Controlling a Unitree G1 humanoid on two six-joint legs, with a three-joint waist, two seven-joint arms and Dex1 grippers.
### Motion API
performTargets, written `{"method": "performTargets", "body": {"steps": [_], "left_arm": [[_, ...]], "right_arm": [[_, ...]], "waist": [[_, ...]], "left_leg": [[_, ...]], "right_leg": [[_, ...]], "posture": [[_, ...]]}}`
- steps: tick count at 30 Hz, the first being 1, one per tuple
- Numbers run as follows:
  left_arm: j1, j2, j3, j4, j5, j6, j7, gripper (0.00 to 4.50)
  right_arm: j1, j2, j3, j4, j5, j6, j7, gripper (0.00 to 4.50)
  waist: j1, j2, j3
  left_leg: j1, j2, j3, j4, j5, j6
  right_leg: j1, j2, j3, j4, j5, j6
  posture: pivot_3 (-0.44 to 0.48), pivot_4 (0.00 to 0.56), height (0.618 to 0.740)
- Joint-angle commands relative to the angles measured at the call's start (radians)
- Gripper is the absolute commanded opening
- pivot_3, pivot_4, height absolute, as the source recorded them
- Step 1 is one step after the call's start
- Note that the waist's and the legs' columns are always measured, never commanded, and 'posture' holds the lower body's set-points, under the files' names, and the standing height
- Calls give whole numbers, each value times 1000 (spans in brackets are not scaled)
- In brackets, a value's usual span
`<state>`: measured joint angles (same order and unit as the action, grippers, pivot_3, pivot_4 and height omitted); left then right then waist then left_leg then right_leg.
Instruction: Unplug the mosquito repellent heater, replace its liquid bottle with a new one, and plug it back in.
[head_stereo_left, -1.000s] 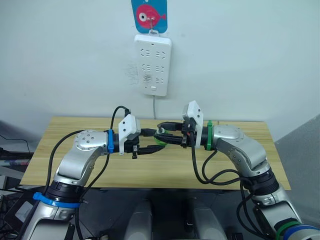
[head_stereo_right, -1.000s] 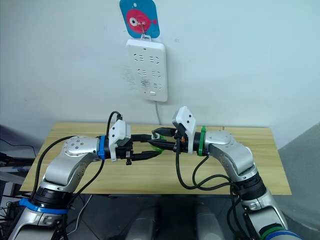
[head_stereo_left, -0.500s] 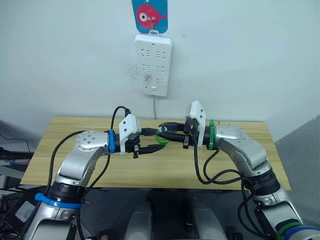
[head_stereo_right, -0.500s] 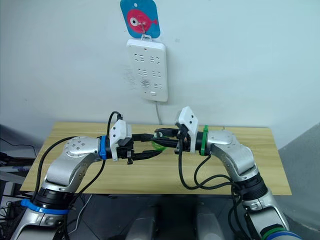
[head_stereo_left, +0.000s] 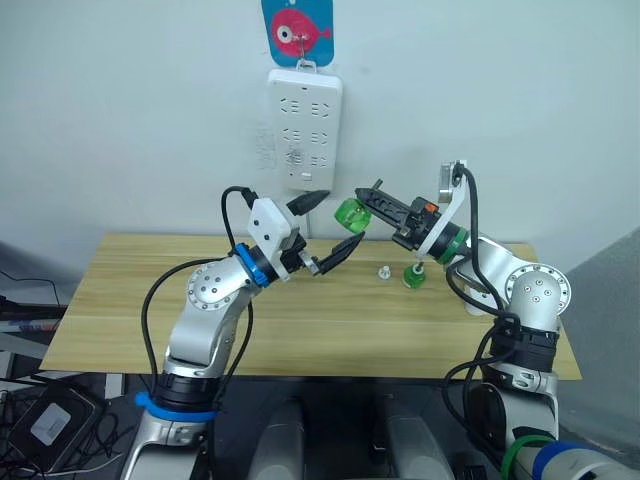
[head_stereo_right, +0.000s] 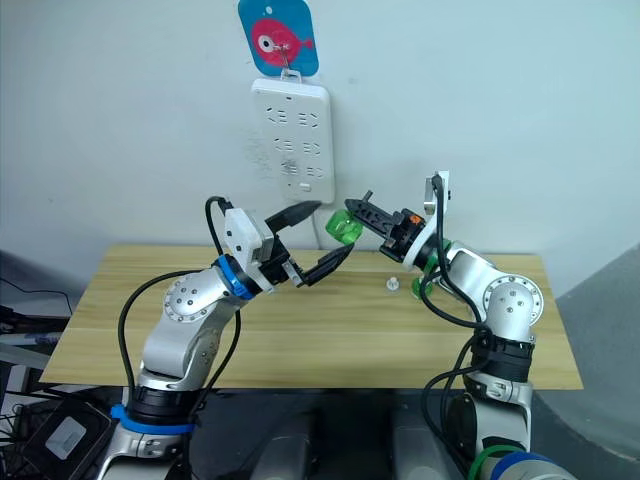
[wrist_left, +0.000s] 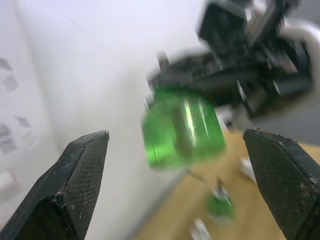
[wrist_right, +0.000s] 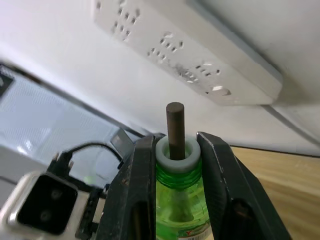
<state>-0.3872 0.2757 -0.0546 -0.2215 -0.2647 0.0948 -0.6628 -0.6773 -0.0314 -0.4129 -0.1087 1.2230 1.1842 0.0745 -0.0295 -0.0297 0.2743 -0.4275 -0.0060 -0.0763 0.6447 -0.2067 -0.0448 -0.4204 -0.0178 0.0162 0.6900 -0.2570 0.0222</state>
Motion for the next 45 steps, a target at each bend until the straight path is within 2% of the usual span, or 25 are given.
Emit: {"method": "performTargets", "body": {"steps": [1, 7, 14, 17, 22, 29, 31, 36, 41, 42, 44, 45], "left_arm": [[-9, -34, -12, -41, 15, -30, 55, 4500], [-13, -87, -27, -41, -23, 14, 93, 4500], [-23, -99, -32, -44, -44, 30, 90, 4500], [-28, -103, -29, -42, -42, 17, 92, 3928], [-16, -113, -41, -53, -42, 24, 96, 2355], [-22, -124, -58, -47, -18, 2, 112, 2256], [-32, -120, -55, -42, -19, 17, 116, 2256], [-36, -95, -39, -52, -74, 75, 87, 2256], [-45, -12, 10, -107, -258, 269, -1, 2256], [-46, 3, 13, -112, -279, 290, -17, 2256], [-47, 46, 37, -118, -351, 360, -55, 2256], [-46, 72, 55, -121, -412, 417, -82, 2256]], "right_arm": [[-31, 8, -31, -20, 178, -22, -135, 849], [-26, -25, 19, -24, 328, -68, -256, 849], [-6, -64, 83, -35, 428, -131, -326, 849], [3, -87, 104, -34, 452, -151, -334, 849], [7, -114, 129, -27, 477, -190, -339, 849], [18, -159, 179, -36, 481, -190, -304, 849], [22, -199, 216, -54, 442, -159, -248, 849], [20, -295, 250, -62, 407, -118, -139, 2515], [44, -654, 298, -106, 254, 53, 206, 4253], [47, -697, 318, -111, 204, 50, 265, 4457], [70, -840, 444, -135, -38, -60, 434, 4457], [69, -887, 507, -103, -152, -103, 471, 4457]], "waist": [[-1, 0, 0], [-3, 0, 0], [-3, 0, 0], [-3, 0, 0], [-3, 0, 0], [-2, 0, 0], [-2, 0, 0], [-2, 1, 0], [3, 1, -1], [2, 1, -1], [2, 3, -3], [2, 3, -4]], "left_leg": [[0, 0, 0, 0, 0, 0], [0, 0, 0, 0, 0, 0], [0, 0, 1, 0, 0, 0], [0, 0, 0, 0, 0, 0], [0, 0, 0, 0, 0, 1], [-1, 0, 0, 0, 0, 1], [-1, 0, 0, 0, 0, 1], [-1, 1, 0, 0, 0, 1], [-3, 0, -1, 1, 0, 1], [-3, 0, -1, 1, 0, 1], [-3, 1, -1, 1, 0, 1], [-3, 1, -1, 1, 0, 1]], "right_leg": [[0, 0, 0, 0, 0, 0], [0, 1, -1, 0, 0, 0], [0, 2, -1, 0, 0, 0], [0, 3, -1, 0, 0, 0], [0, 4, -1, 0, 0, 0], [0, 4, -1, -1, 0, 0], [0, 4, -1, -1, 0, 0], [0, 7, -1, -1, 0, 0], [0, 8, -2, -3, 0, 0], [0, 8, -2, -4, 0, 0], [0, 8, -2, -6, 0, 1], [0, 9, -2, -8, 0, 1]], "posture": [[-3, 216, 740], [-7, 214, 740], [-9, 211, 740], [-10, 208, 740], [-12, 204, 740], [-10, 199, 740], [-7, 195, 740], [-5, 188, 740], [-16, 184, 740], [-18, 183, 740], [-20, 179, 740], [-23, 177, 740]]}}
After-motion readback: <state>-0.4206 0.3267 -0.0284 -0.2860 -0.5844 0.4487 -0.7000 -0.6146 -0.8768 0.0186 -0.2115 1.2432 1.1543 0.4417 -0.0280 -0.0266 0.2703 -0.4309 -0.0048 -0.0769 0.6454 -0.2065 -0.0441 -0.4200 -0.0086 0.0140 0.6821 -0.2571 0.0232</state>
